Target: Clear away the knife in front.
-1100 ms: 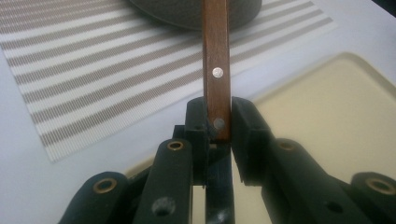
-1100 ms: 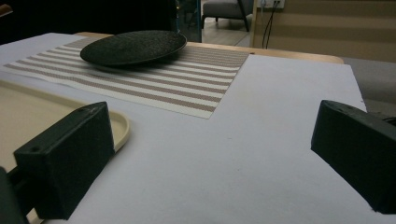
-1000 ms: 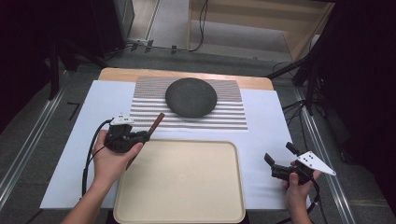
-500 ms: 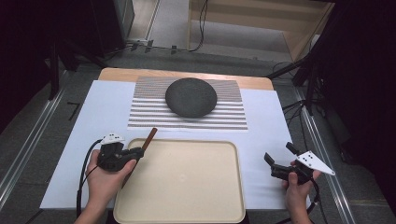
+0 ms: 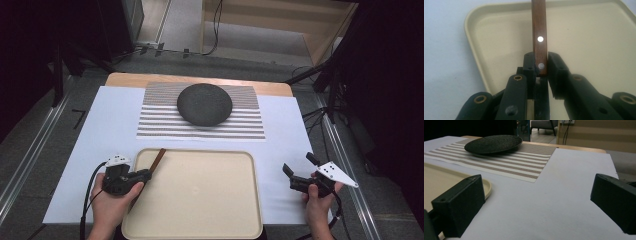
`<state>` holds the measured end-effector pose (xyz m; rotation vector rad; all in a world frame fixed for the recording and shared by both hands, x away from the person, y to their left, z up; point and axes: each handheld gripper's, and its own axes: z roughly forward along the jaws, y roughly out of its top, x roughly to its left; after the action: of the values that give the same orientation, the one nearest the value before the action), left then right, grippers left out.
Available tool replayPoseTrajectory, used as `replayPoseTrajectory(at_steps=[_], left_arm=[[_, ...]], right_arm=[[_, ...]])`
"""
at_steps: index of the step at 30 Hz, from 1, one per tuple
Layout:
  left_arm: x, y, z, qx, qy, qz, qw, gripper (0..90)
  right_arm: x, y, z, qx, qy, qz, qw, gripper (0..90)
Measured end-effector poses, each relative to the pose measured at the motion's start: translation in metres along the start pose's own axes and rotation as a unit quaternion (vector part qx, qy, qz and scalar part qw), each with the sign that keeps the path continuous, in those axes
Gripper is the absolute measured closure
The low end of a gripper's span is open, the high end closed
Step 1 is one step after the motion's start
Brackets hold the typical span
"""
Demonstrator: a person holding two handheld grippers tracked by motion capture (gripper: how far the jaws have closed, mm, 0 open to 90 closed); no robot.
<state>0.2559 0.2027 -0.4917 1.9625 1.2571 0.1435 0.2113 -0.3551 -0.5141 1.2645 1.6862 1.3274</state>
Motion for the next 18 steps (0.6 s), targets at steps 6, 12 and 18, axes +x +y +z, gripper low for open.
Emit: replayPoseTrajectory(at_steps=[6, 12, 18], left_arm=[[0.001, -0.008, 0.000, 0.007, 0.001, -0.006, 1.0000, 76.7], [-0.001, -0.013, -0.001, 0.004, 0.029, 0.002, 0.9996, 76.1], [0.000, -0.011, -0.004, -0.024, 0.047, 0.016, 0.9985, 63.4]], right_arm=[[0.000, 0.000, 0.000, 0.001, -0.001, 0.000, 1.0000, 0.0], [0.000, 0.000, 0.000, 0.002, -0.002, -0.001, 1.0000, 0.0], [0.000, 0.000, 0.000, 0.002, -0.003, 0.000, 1.0000, 0.0]])
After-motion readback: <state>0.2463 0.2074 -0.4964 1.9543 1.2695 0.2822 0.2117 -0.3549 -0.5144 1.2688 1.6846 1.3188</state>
